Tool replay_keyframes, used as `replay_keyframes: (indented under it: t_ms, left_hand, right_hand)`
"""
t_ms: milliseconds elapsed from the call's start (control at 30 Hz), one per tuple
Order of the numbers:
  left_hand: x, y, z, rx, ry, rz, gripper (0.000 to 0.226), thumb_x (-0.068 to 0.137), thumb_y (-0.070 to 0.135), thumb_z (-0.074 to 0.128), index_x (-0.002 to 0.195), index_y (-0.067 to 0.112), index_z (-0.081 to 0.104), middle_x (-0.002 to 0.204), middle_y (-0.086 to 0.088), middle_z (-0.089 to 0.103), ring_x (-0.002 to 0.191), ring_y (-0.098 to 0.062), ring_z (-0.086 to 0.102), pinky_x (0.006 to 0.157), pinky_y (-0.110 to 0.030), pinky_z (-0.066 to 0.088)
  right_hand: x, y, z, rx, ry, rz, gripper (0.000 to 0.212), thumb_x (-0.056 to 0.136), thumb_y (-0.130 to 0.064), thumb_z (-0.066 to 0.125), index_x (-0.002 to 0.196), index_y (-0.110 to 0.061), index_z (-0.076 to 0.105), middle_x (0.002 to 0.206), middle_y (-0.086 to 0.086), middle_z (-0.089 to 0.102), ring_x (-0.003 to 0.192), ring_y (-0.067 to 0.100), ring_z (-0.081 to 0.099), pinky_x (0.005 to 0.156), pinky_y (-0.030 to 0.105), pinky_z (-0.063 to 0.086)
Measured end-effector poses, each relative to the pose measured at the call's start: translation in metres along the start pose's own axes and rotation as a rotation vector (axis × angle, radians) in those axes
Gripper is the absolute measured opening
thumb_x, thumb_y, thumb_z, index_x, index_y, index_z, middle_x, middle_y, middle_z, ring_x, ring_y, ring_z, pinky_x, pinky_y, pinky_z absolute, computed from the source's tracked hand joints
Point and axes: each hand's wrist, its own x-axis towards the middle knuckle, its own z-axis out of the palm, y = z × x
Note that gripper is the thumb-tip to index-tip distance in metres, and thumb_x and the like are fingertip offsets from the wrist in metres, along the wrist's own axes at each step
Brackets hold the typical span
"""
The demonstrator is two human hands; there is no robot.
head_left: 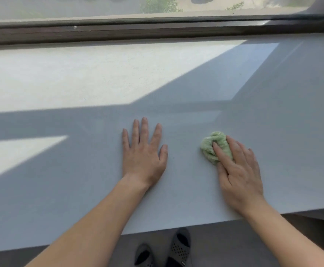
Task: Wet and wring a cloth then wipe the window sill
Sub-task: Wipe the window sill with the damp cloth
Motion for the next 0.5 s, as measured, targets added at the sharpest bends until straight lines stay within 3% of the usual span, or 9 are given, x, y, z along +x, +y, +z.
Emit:
replay_keyframes:
  t_ms: [67,200,300,500]
  left_hand:
    - [-0.004,0.007,0.002,-0.002,-0.004,0.001,0.069,0.093,0.053,0.014,0.157,0.030,0.011,0.166,-0.011,-0.002,0.152,-0.029,-0.010,0.119,-0.055,-0.008]
    - [-0.030,0.038,0.013,0.010,0.006,0.068,0.068,0.094,0.053,0.017,0.157,0.029,0.014,0.166,-0.013,0.002,0.152,-0.032,-0.007,0.118,-0.060,-0.006]
    - [-0.036,0.041,0.016,0.015,-0.015,0.066,0.069,0.093,0.054,0.013,0.157,0.030,0.010,0.166,-0.011,-0.002,0.152,-0.029,-0.011,0.118,-0.060,-0.008]
    - [-0.037,0.044,0.012,0.009,-0.040,0.044,0.068,0.093,0.054,0.012,0.157,0.032,0.004,0.166,-0.008,-0.008,0.151,-0.027,-0.016,0.117,-0.058,-0.010]
  right_hand:
    - [-0.020,-0.013,0.006,0.007,0.035,-0.007,0.053,0.094,-0.030,0.037,0.147,-0.038,0.040,0.158,0.001,0.029,0.144,0.028,0.024,0.119,0.049,0.015]
    - [-0.073,0.000,0.011,-0.023,-0.018,-0.309,0.051,0.094,-0.028,0.043,0.145,-0.035,0.045,0.157,0.001,0.033,0.143,0.031,0.032,0.117,0.053,0.021]
    - [-0.078,0.017,0.006,-0.056,-0.078,-0.412,0.051,0.095,-0.030,0.043,0.145,-0.037,0.044,0.159,-0.001,0.030,0.144,0.029,0.031,0.118,0.051,0.021]
    - [-0.063,0.028,0.004,0.019,0.058,-0.041,0.052,0.094,-0.026,0.040,0.145,-0.035,0.044,0.157,0.003,0.033,0.142,0.031,0.030,0.117,0.053,0.021]
